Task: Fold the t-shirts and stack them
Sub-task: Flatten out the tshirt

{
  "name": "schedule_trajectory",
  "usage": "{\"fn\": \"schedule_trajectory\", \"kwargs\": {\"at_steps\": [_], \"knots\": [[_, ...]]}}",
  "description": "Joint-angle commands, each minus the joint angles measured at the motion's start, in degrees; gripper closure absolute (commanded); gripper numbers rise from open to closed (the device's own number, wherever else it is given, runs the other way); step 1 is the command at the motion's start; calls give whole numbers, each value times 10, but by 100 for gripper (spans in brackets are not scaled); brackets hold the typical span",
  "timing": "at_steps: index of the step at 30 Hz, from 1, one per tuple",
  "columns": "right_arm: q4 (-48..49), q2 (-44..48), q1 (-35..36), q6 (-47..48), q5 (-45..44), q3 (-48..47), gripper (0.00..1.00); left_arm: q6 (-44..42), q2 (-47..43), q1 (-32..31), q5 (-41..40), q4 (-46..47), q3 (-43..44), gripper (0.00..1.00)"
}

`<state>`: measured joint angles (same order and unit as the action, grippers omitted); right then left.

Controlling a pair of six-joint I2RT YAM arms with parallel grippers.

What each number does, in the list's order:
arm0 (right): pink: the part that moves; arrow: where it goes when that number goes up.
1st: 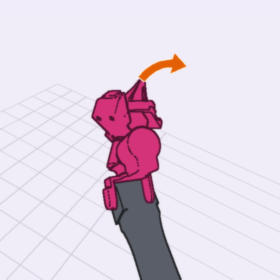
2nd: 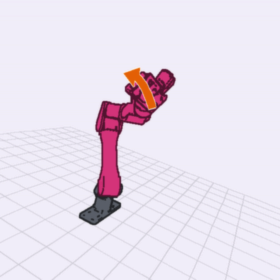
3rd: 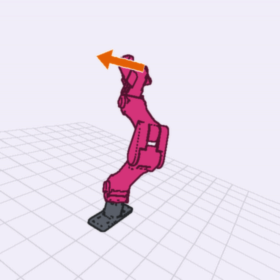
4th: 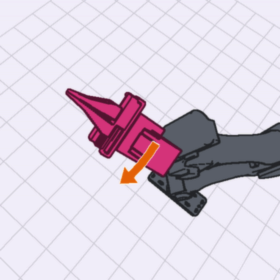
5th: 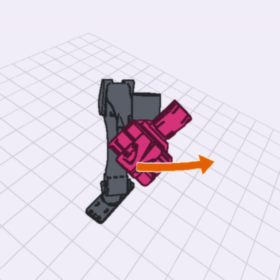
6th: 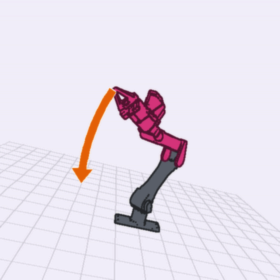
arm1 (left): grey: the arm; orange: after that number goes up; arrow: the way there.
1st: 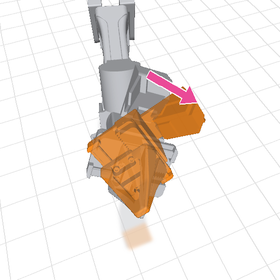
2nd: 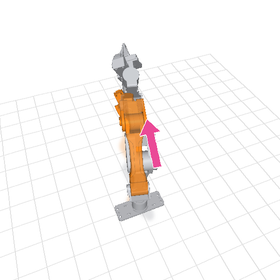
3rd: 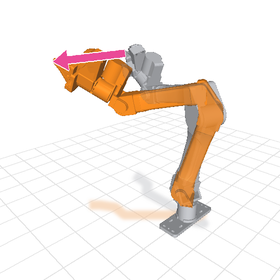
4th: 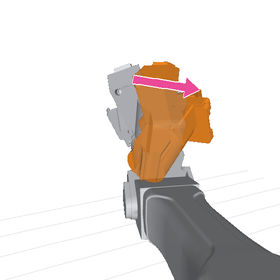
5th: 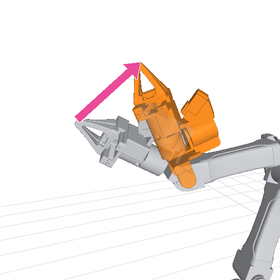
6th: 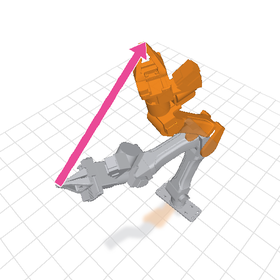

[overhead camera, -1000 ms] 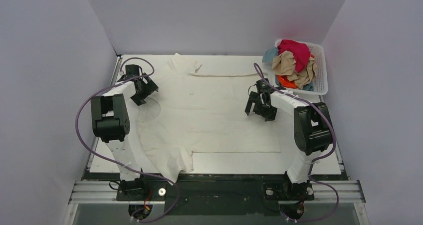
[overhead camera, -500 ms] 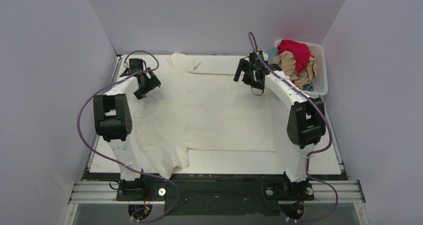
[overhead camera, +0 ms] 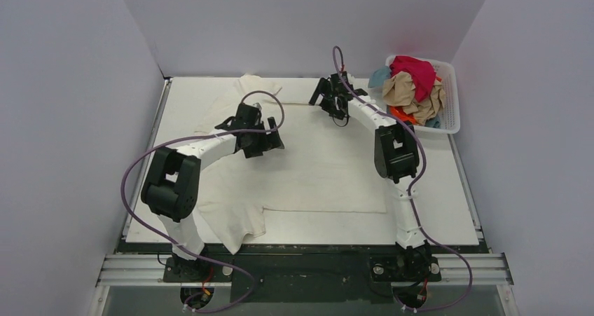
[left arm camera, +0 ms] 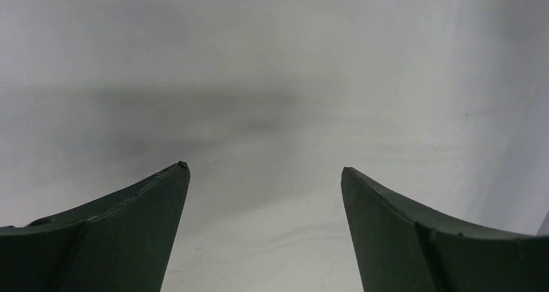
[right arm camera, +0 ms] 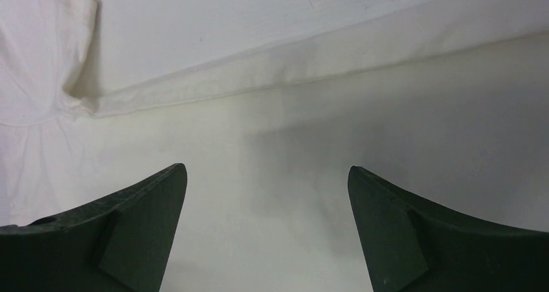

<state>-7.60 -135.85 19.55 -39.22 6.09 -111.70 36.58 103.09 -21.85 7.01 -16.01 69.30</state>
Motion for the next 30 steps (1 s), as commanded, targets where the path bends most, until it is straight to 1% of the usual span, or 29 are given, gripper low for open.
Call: {"fn": "schedule_trajectory", "kwargs": {"at_steps": [1,4,9,11,14,15,17,20,24,27,30], "knots": [[34,-24,0,-25,-8,-53,10,17,-3,-15,30,46,-41,2],[40,-56,-2,-34,-15,-77,10,16,-6,-23,30,45,-68,2],[45,-95,-13,-58,-29,-114,10,5,-15,-25,-9,13,-107,2],[62,-106,-17,-75,-32,-117,10,1,-15,-26,-16,5,-122,2],[124,-123,-18,-101,-50,-119,10,-2,-18,-27,-19,1,-140,2],[133,-129,-18,-106,-55,-136,10,-3,-18,-27,-20,0,-147,2],[143,-153,-19,-121,-69,-172,10,-10,-15,-29,-23,-3,-152,2],[189,-182,-21,-159,-129,-194,10,-13,-8,-31,-29,-11,-154,2],[237,-216,-28,-196,-195,-238,10,-15,-10,-32,-13,-1,-156,2],[251,-220,-36,-202,-202,-275,10,-14,-19,-32,-8,10,-149,2],[242,-185,-47,-177,-171,-274,9,-17,-34,-32,-8,16,-122,2]]}}
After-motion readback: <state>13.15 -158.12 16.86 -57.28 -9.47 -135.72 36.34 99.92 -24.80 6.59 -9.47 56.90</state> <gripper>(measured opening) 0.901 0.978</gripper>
